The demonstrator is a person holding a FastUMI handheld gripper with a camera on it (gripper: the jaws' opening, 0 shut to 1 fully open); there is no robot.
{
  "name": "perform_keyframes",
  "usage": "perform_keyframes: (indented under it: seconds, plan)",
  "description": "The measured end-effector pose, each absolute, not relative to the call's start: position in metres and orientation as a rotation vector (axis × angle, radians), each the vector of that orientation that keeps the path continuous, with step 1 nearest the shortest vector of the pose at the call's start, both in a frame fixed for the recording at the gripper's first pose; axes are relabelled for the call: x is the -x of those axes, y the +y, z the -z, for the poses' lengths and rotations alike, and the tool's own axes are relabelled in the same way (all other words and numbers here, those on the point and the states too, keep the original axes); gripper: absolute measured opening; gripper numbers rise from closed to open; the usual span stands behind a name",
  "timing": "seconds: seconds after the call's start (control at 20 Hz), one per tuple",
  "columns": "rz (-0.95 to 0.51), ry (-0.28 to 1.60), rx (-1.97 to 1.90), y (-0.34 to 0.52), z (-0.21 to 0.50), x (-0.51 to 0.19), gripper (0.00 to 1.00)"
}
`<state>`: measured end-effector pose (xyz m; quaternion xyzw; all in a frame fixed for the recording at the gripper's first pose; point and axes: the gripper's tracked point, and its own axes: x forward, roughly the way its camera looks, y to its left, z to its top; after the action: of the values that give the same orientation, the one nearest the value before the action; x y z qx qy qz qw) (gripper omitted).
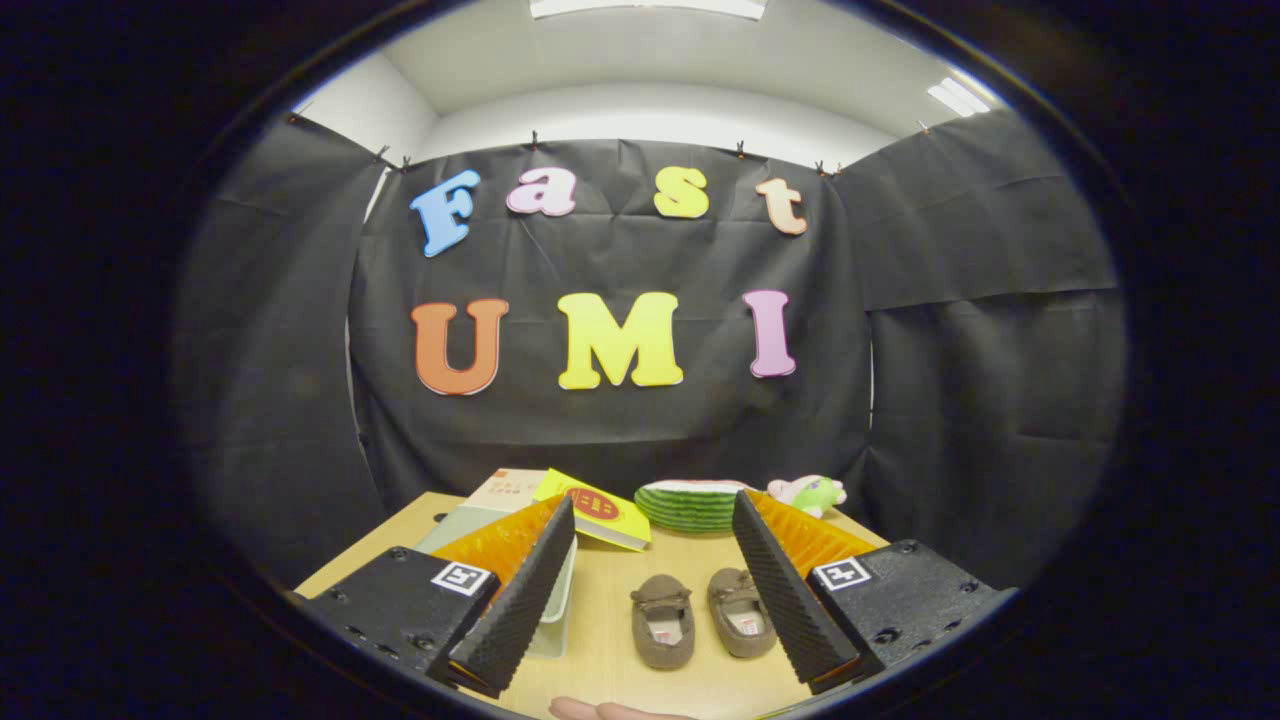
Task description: Open the storage box then place both shoes into the box .Put the left shoe in first, then the right shoe, with the right side of both shoes facing outward in a uniform manner.
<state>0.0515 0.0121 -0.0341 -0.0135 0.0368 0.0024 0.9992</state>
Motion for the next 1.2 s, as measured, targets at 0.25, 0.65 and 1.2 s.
perform_keyframes:
  seconds: [0.25,0.65,1.2]
  plan:
    - [-0.028,0.17,0.044,0.018,0.068,-0.1,1.0]
    - [-0.143,0.485,-0.044,0.043,0.16,-0.187,1.0]
    - [-0.621,0.826,-0.452,0.102,0.226,-0.244,1.0]
